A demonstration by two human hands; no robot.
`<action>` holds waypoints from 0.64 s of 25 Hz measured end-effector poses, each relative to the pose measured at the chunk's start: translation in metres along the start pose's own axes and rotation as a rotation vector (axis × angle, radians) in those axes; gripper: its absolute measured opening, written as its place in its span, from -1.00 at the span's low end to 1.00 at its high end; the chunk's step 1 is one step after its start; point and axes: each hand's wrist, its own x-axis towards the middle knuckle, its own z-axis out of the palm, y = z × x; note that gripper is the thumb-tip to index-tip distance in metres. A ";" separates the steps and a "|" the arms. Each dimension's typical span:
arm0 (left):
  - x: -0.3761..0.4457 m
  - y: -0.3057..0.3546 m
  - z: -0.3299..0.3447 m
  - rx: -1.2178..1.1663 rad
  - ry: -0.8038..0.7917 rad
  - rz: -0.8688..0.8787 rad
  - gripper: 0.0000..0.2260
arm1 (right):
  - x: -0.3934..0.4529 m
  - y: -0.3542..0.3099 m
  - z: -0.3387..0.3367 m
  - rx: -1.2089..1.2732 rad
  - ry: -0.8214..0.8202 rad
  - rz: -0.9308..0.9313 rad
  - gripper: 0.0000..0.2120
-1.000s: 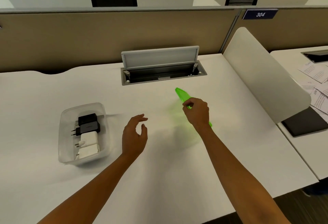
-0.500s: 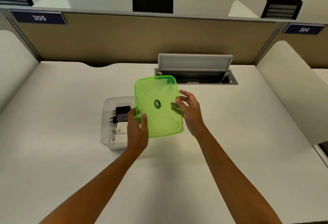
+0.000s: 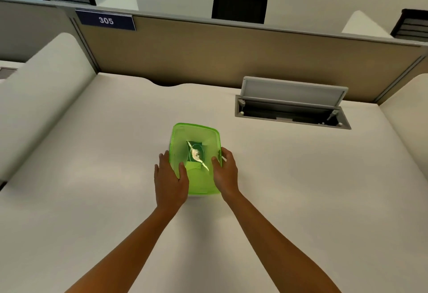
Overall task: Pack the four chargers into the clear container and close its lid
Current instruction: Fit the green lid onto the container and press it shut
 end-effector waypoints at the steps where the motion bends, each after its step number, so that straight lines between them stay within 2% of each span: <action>1: 0.002 -0.001 -0.002 0.018 0.011 0.000 -0.51 | 0.001 -0.002 0.003 -0.031 -0.006 -0.008 -0.60; 8: 0.021 -0.013 -0.002 0.044 -0.013 -0.104 -0.56 | 0.003 -0.006 0.014 -0.166 -0.047 -0.080 -0.55; 14: 0.055 -0.009 -0.001 0.086 -0.049 -0.168 -0.63 | 0.027 -0.011 0.014 -0.263 0.034 -0.052 -0.77; 16: 0.069 -0.009 0.000 0.069 -0.059 -0.215 -0.63 | 0.041 -0.015 0.014 -0.334 0.078 -0.062 -0.77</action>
